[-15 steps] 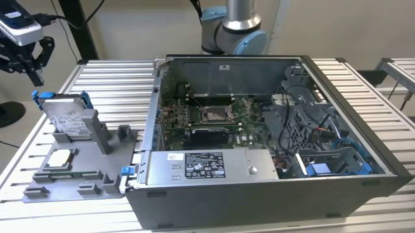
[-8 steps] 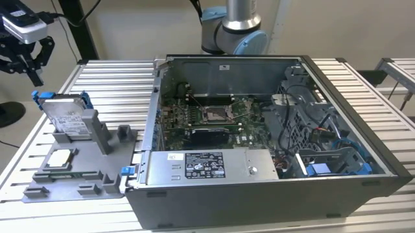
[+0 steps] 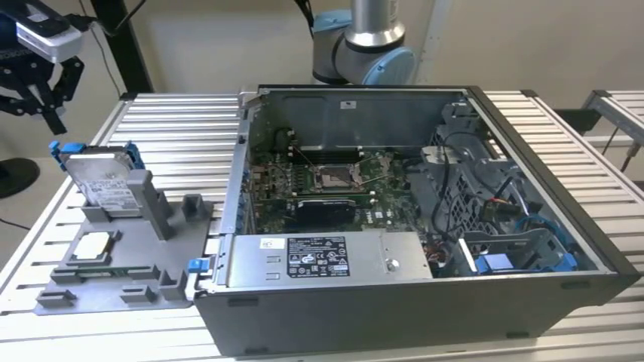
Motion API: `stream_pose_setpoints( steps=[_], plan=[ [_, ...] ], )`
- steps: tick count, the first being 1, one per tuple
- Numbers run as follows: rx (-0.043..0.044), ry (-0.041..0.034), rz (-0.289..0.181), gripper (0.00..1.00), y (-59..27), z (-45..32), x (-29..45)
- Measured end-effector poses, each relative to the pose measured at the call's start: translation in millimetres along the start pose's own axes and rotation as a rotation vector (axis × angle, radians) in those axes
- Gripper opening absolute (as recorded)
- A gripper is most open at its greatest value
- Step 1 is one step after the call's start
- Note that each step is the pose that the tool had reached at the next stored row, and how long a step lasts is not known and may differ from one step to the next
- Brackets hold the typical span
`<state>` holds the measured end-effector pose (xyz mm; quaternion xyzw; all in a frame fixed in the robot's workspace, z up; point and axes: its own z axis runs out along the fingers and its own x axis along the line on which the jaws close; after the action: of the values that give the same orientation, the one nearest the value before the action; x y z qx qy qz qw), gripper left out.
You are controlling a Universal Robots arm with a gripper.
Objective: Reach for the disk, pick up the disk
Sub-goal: 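Pick up the disk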
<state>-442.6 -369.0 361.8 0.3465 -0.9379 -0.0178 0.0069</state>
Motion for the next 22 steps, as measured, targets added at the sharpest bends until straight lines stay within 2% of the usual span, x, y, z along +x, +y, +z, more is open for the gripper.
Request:
stream_pose_setpoints(
  steps=[22],
  plan=[
    [0.0003, 0.0153, -0.398, 0.00, 0.1, 0.0, 0.1]
  ],
)
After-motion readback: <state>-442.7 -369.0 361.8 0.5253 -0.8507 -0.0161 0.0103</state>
